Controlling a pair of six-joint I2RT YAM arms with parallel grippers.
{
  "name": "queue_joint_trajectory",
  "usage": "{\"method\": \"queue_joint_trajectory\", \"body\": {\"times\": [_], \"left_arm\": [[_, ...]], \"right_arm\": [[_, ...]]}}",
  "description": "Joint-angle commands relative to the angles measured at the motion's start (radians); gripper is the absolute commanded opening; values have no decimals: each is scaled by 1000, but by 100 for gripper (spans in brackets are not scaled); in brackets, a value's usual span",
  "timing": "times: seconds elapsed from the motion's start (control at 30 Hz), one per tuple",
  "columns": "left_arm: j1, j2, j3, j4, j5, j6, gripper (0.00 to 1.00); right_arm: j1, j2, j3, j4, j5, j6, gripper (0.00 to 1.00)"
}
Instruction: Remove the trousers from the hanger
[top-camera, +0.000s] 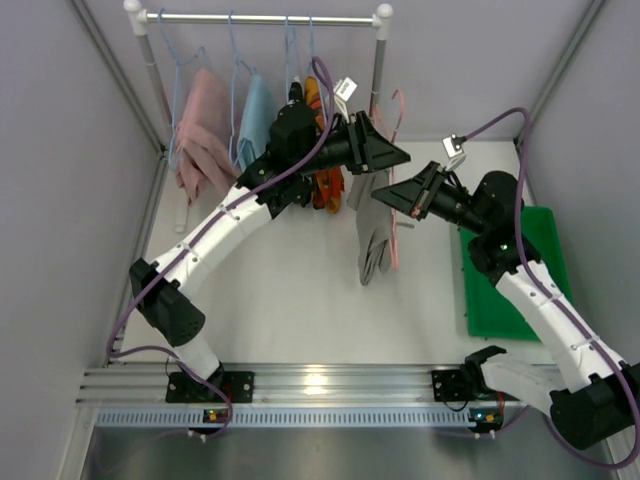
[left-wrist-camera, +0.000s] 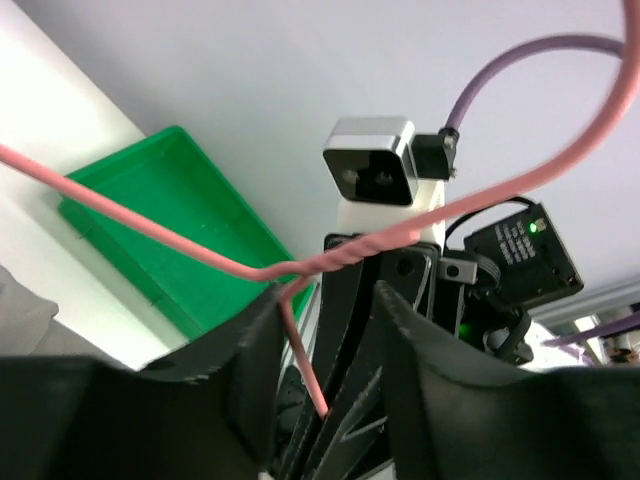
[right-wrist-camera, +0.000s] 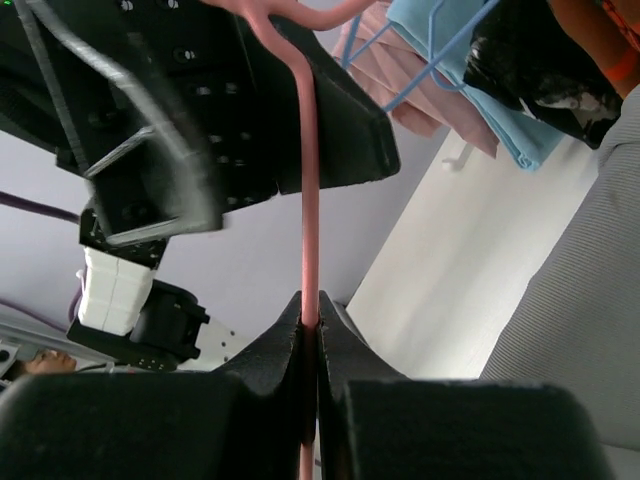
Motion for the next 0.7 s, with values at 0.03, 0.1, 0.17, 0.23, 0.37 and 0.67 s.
{"method": "queue_joint_trajectory", "body": {"times": [0.03, 0.1, 0.17, 0.23, 0.37, 0.67], "left_arm": [[-1, -18, -10, 199, 9, -132, 33], [-1, -21, -21, 227, 17, -162, 25], [-1, -22, -21, 227, 14, -175, 11], [-1, -27, -21, 224, 14, -175, 2], [1, -31, -13, 235, 26, -190, 0], [30, -25, 85, 218, 101, -127, 0]], "right_arm": [[27, -15, 66, 90, 23, -39, 0], [27, -26, 58, 78, 29, -47, 0], [26, -32, 52, 73, 32, -57, 0], [26, -46, 46, 62, 36, -77, 7], [17, -76, 36, 7, 50, -154, 39], [-113, -319, 8, -289, 226, -539, 72]]}}
